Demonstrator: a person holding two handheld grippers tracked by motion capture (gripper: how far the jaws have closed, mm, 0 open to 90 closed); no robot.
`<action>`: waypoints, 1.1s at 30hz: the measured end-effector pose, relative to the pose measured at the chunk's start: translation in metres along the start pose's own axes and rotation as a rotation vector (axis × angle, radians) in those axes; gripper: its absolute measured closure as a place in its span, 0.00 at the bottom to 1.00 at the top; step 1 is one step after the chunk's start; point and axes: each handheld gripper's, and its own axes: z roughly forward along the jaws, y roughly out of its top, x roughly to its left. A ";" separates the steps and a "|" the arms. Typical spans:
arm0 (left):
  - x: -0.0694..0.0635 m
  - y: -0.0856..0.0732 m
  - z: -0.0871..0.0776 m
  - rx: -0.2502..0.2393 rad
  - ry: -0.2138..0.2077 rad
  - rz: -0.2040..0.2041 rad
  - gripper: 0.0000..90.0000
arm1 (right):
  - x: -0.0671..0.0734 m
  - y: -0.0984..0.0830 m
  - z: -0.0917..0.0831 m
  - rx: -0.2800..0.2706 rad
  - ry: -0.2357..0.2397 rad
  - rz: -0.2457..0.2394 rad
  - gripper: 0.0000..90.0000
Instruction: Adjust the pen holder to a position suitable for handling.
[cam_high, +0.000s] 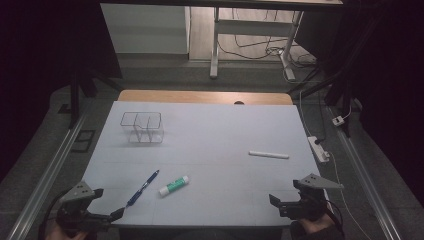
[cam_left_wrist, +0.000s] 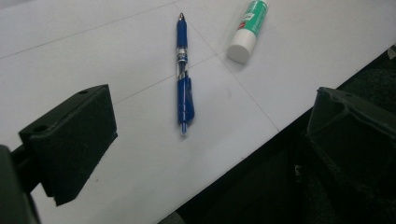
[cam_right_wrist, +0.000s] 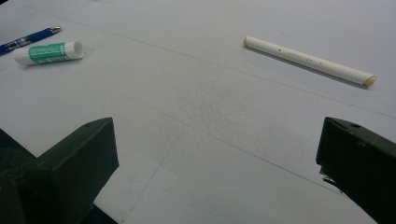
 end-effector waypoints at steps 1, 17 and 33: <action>0.000 0.000 0.000 0.000 0.000 0.000 0.01 | 0.000 0.000 0.000 0.001 0.003 -0.001 0.00; 0.003 0.000 0.000 0.001 -0.013 -0.028 0.00 | 0.001 0.001 0.004 0.034 0.036 -0.018 0.00; 0.006 0.005 -0.002 -0.049 0.045 0.018 0.00 | -0.001 0.001 0.005 0.047 0.058 -0.002 0.00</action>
